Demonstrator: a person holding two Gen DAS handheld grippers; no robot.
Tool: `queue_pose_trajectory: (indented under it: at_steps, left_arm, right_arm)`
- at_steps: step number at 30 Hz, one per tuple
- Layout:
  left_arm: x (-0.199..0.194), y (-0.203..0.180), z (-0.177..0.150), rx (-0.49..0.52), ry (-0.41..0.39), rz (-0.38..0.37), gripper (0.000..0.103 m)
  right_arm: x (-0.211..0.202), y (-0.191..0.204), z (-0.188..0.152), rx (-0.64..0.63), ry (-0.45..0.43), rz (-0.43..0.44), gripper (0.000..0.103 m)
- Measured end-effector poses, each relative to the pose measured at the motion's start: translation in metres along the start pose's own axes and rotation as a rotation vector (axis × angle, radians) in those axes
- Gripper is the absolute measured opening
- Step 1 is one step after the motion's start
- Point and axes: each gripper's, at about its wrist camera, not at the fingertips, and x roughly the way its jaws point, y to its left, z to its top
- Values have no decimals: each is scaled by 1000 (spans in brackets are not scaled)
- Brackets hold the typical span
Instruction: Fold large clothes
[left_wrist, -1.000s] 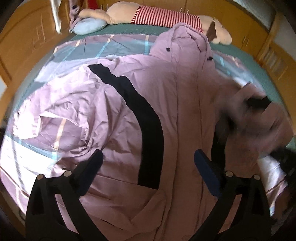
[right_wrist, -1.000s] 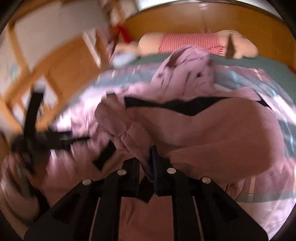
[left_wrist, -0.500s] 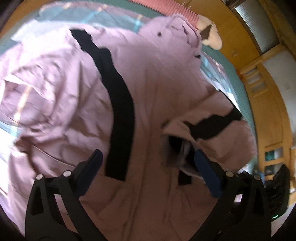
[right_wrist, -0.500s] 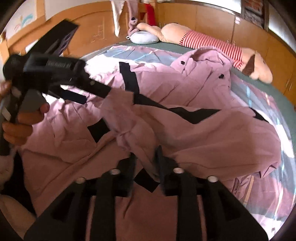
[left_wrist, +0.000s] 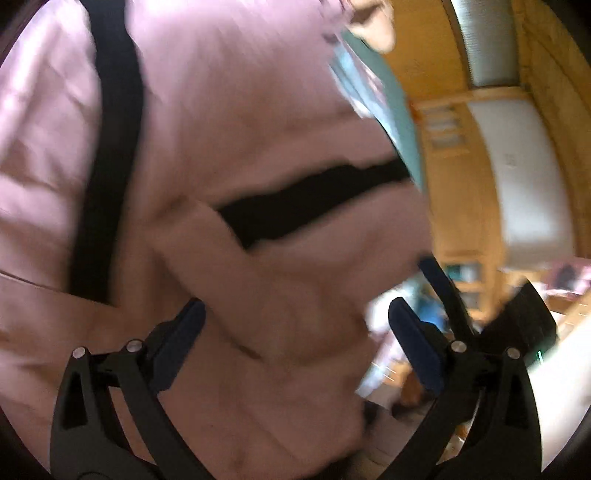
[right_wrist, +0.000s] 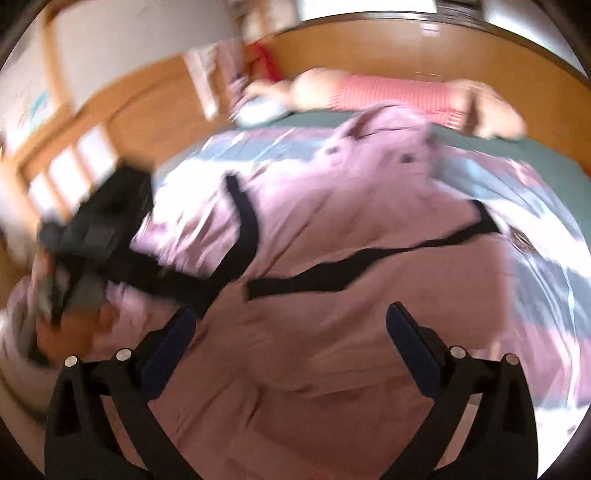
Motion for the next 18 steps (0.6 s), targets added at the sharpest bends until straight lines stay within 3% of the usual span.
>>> queue_pose_trajectory:
  at_steps: [2,5,6,8,9,11,12,13,15,18]
  left_arm:
    - [19,-7,-5,25,34,-21,100]
    - [33,-10,-5,51,12,33,94]
    - [32,-10,-7,54,3,52,76]
    - [31,-11,-6,68,12,100,57]
    - [28,-12,-7,66,16,73,57]
    - [25,-15,-8,62,47,48,71]
    - [24,-17,-8,55,72,26,93]
    - [22,-17,-10,34,94,-3,100]
    - [20,-19,-14,26,117,-36,100]
    - [21,-23,-16,54,136,46,100]
  right_arm:
    - [-12,-21,4,90,-51,7,102]
    - [-19,-44,8,191,-85,40,98]
    - [-19,-49,6,209,-85,33,97]
    - [-17,-53,4,228,-79,14,95]
    - [-14,-57,3,240,-66,14,95]
    - [-12,-63,1,267,-59,16,95]
    - [-15,-65,-1,275,-59,17,95]
    - [-15,-66,-2,279,-60,13,95]
    - [-17,-66,-3,277,-59,-7,95]
    - [-15,-65,-3,279,-53,-12,95]
